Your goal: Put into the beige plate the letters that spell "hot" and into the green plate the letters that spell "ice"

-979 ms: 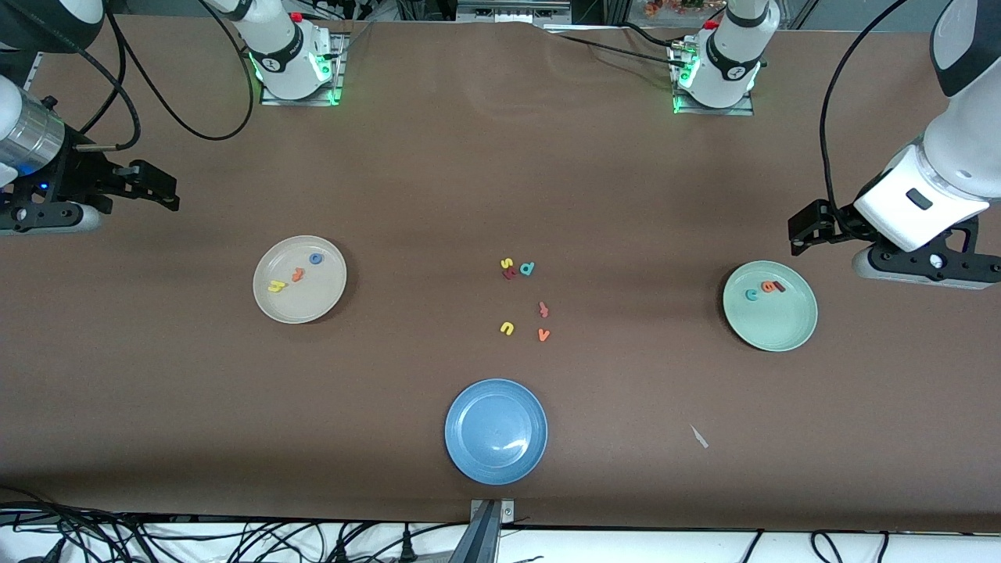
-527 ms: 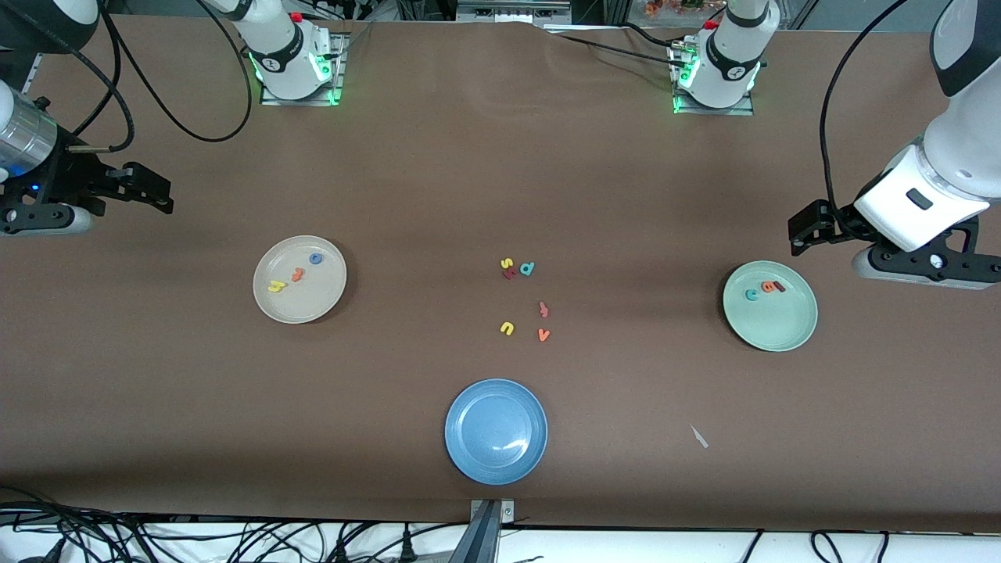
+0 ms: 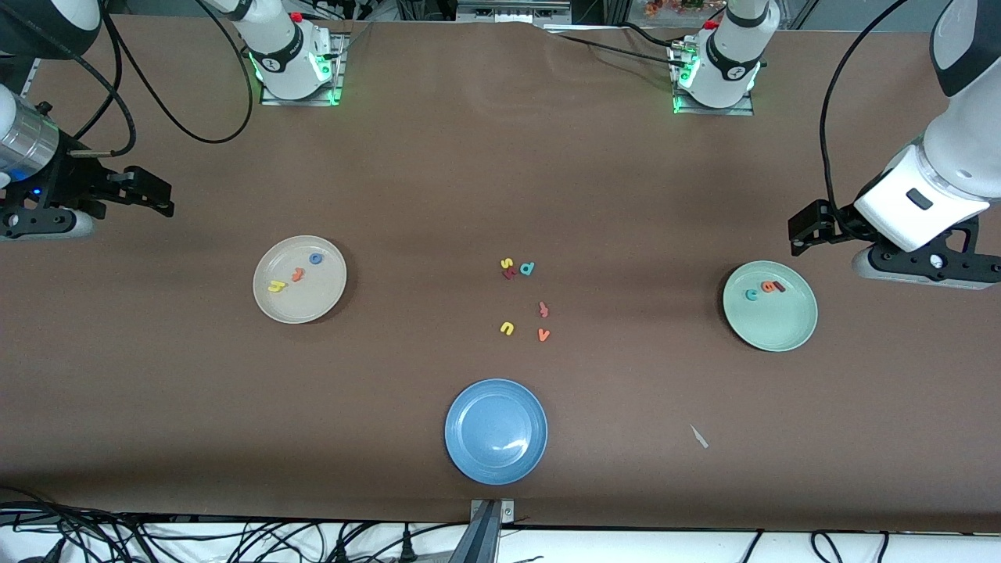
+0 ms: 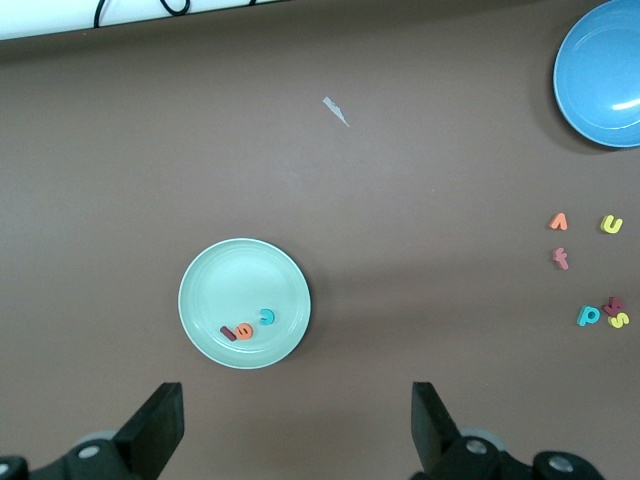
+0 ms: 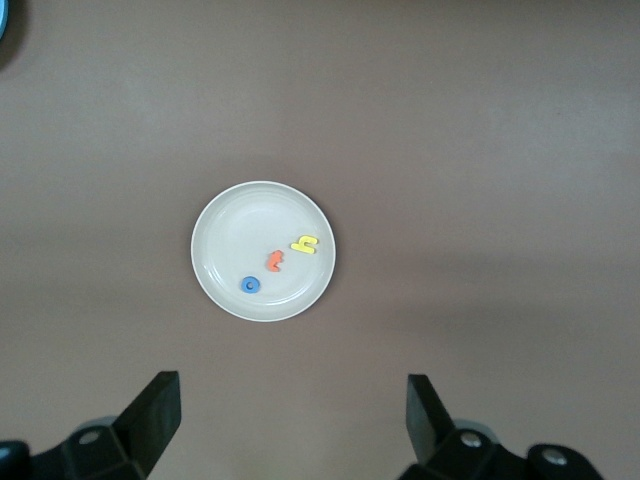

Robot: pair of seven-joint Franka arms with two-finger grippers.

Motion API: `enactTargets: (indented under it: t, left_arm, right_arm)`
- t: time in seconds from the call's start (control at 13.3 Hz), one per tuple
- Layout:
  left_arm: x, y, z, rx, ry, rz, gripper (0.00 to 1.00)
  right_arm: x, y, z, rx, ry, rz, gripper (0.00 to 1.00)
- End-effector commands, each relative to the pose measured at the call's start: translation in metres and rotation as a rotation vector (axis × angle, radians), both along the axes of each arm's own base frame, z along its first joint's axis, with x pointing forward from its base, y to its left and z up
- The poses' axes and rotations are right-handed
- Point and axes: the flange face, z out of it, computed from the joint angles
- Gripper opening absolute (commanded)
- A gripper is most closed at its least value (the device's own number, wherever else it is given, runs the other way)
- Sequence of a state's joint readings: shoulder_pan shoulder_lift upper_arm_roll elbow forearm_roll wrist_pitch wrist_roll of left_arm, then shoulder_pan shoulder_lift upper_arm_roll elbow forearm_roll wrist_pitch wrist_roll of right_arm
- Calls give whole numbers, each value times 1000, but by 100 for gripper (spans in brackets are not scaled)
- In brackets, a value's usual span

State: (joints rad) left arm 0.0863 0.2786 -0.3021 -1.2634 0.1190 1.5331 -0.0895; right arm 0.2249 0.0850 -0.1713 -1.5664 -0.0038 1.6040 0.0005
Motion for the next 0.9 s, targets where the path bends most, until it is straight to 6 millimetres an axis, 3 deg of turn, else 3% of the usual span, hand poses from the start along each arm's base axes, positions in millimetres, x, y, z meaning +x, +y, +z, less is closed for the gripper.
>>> enactTargets:
  t: [0.0, 0.3, 0.83]
  left_arm:
    - [-5, 1, 4, -23, -7, -20, 100]
    - [-5, 0, 4, -23, -7, -21, 100]
    - [-5, -3, 4, -11, -8, -24, 100]
  right_arm:
    - [4, -2, 6, -13, -5, -3, 100]
    - [5, -12, 5, -15, -2, -21, 100]
    - [5, -12, 5, -15, -2, -21, 100]
